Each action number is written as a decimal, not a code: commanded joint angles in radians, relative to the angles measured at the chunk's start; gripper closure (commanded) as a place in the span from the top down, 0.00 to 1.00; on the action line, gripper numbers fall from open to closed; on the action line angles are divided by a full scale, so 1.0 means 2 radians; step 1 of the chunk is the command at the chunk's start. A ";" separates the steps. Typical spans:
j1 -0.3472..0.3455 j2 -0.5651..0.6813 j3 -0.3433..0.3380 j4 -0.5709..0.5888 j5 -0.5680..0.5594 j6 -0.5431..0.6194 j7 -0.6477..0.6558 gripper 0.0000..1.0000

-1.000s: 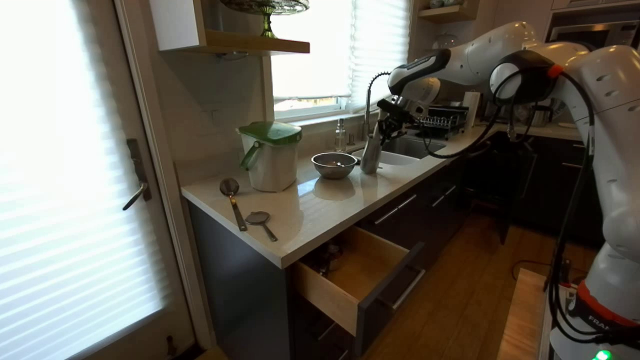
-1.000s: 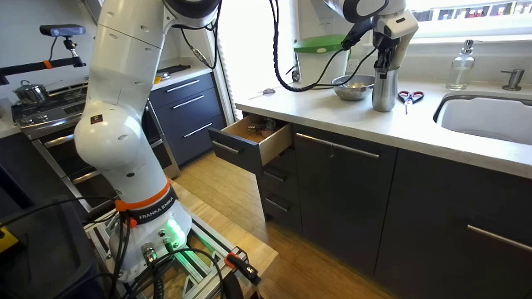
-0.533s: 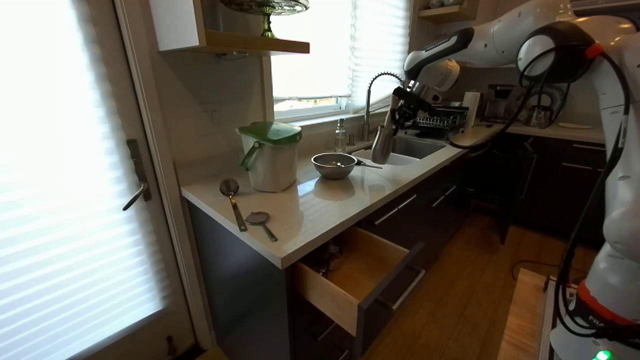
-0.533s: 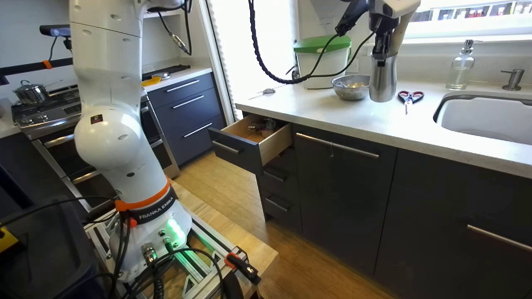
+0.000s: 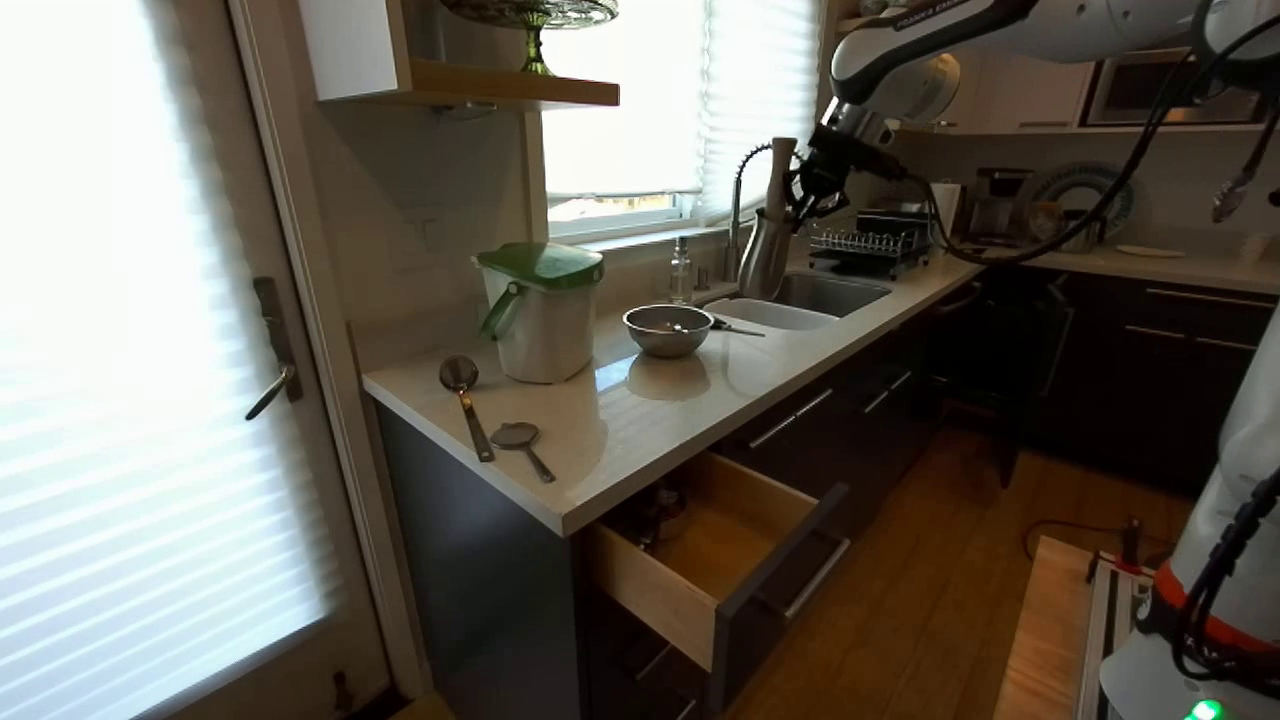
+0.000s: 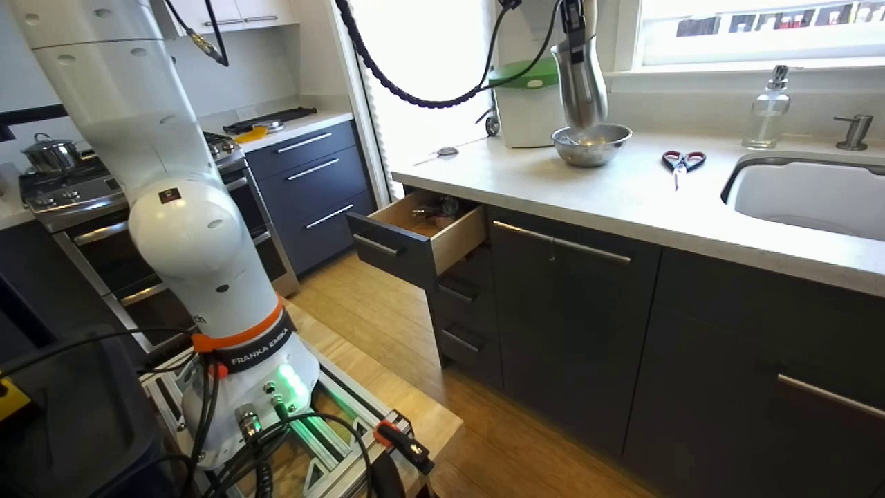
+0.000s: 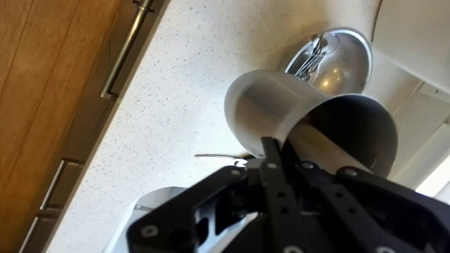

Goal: Move the silver bottle to the left

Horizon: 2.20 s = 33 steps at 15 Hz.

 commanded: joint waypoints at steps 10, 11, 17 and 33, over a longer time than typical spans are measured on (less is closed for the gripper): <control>0.098 -0.096 0.115 -0.059 -0.072 0.001 -0.119 0.01; 0.088 -0.077 0.113 -0.040 -0.088 -0.002 -0.082 0.05; 0.098 -0.080 0.118 -0.046 -0.085 -0.002 -0.107 0.05; 0.153 0.053 0.164 0.041 -0.062 -0.014 -0.167 0.01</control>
